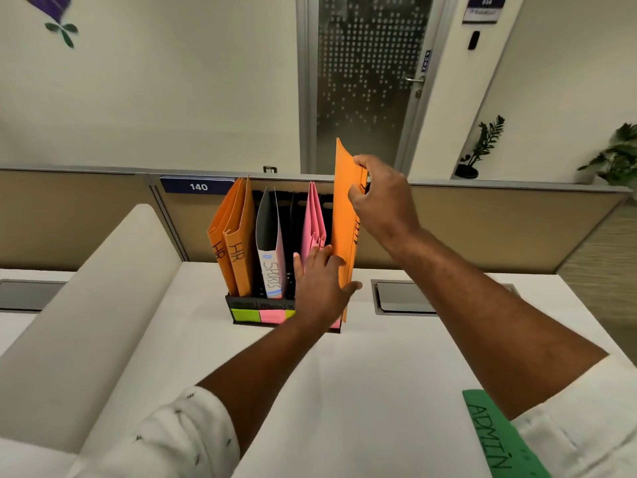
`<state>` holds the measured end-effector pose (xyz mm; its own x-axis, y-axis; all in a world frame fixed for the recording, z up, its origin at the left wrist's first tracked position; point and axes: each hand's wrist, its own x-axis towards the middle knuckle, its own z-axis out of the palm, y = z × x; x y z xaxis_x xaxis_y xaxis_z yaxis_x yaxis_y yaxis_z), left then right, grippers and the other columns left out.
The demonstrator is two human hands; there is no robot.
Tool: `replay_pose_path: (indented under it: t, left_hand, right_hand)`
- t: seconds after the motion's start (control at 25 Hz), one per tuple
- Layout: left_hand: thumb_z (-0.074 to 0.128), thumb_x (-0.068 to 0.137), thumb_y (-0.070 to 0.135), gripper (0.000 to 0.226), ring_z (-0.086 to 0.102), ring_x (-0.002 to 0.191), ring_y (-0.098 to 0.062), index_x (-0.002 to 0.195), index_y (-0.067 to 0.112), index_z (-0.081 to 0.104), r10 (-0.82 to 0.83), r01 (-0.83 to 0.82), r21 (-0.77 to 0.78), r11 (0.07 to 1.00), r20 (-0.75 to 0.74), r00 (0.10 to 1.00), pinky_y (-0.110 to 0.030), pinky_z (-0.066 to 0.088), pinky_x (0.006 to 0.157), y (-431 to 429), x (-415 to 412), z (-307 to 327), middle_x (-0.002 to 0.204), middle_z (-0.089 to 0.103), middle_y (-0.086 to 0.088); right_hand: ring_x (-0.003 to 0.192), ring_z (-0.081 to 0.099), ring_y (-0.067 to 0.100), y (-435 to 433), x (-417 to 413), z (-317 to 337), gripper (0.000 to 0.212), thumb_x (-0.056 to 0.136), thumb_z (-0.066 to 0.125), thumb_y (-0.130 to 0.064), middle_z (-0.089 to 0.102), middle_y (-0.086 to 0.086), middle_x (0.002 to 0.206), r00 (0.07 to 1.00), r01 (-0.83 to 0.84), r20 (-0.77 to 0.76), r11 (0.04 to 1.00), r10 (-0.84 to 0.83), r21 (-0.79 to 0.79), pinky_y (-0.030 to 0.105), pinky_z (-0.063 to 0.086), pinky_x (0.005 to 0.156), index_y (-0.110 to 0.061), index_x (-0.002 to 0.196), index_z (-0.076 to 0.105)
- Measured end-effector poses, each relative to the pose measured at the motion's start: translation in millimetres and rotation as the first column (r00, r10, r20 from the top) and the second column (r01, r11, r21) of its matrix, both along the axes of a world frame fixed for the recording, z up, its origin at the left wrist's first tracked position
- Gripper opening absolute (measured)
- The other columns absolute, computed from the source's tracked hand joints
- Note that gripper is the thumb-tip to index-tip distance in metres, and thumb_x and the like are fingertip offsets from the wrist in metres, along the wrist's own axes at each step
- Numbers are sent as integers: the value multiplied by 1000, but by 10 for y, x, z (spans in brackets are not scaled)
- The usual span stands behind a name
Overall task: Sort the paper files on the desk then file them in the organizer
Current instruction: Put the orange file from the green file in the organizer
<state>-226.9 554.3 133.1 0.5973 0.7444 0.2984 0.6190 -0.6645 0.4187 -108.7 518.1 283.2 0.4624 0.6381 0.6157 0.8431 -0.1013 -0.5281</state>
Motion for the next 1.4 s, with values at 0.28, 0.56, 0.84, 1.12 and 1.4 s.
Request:
replay_pose_path:
  t: [0.28,0.56,0.84,1.12,1.4]
  left_hand:
    - [70,76,67,102,-3,156,-26,156,26,22,100,-98,44,994,-29,995,-54,1,125,696,179,78,169,4,-6]
    - [72,76,66,111,-5,156,-26,160,24,11,101,-101,10,995,-80,992,-52,-5,123,849,173,-113,170,1,-7]
    - [68,78,69,114,-7,156,-26,161,21,6,100,-93,73,993,-102,990,-51,-8,123,885,180,-207,170,0,-9]
    - [55,92,60,95,-8,156,-27,161,18,6,109,-94,139,986,-105,988,-50,-4,126,906,115,-257,169,0,-11]
    - [64,83,67,112,-11,156,-27,161,19,0,110,-96,134,986,-103,989,-48,-8,124,788,38,-146,169,-3,-10]
  right_hand:
    - [112,64,20,353,156,-359,46,96,62,-19,63,5,132,999,27,27,999,-28,32,33,57,92,-14,141,53]
    - [118,62,22,496,143,-713,45,97,61,-20,62,6,133,1000,12,27,1000,-11,-21,27,49,94,-12,140,53]
    - [123,59,20,499,55,-888,44,100,57,-21,59,4,139,998,-55,-50,986,48,-155,32,51,101,-14,143,51]
    - [150,26,18,312,16,-1309,54,107,33,-43,26,-3,165,967,-253,-95,837,237,-486,42,29,121,-22,157,30]
    - [153,17,13,-181,35,-1661,62,105,29,-51,19,-2,166,992,-118,-86,915,92,-385,43,23,123,-21,159,22]
